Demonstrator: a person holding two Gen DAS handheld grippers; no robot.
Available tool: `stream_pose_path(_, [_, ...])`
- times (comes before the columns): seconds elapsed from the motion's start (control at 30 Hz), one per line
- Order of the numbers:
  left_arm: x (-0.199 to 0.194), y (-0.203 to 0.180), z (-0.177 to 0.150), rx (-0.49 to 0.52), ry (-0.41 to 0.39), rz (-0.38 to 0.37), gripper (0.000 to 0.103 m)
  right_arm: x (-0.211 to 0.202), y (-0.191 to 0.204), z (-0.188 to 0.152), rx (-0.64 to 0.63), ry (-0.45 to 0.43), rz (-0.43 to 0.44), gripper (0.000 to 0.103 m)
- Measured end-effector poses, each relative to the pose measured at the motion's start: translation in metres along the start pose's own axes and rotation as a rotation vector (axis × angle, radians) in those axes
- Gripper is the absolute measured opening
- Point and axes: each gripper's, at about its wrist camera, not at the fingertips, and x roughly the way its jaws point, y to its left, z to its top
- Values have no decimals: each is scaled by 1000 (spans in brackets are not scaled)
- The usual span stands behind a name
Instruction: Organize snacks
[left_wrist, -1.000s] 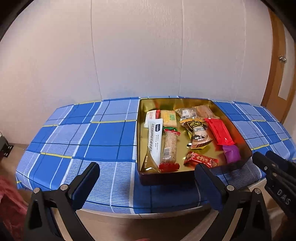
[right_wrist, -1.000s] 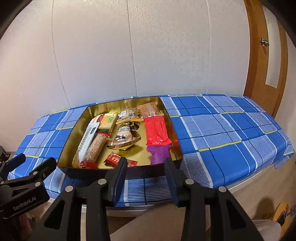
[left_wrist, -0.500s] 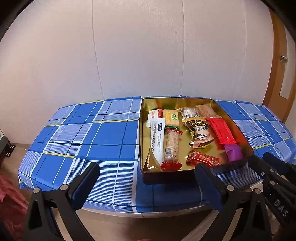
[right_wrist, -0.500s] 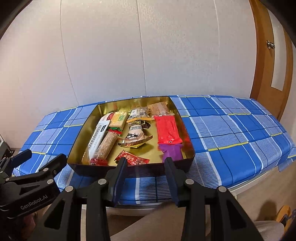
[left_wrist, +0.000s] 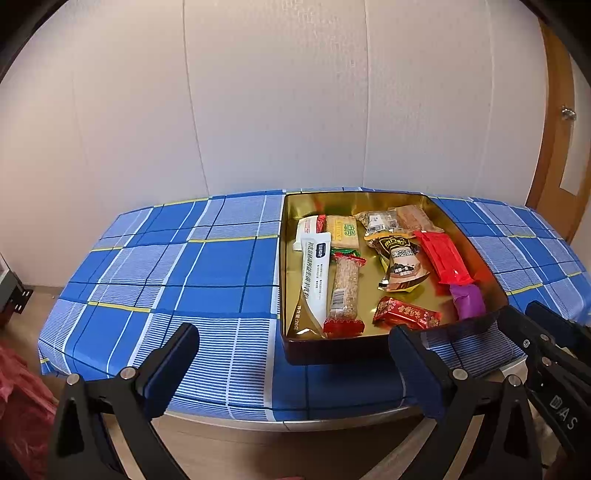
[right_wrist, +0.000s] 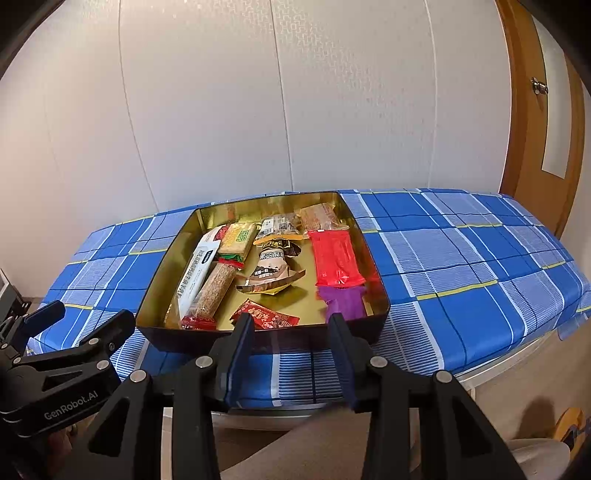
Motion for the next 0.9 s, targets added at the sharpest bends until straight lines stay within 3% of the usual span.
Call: stream_pose_path(0.9, [2,-3,0,19,29,-53,103,4,-1,-2,10,12,6,42])
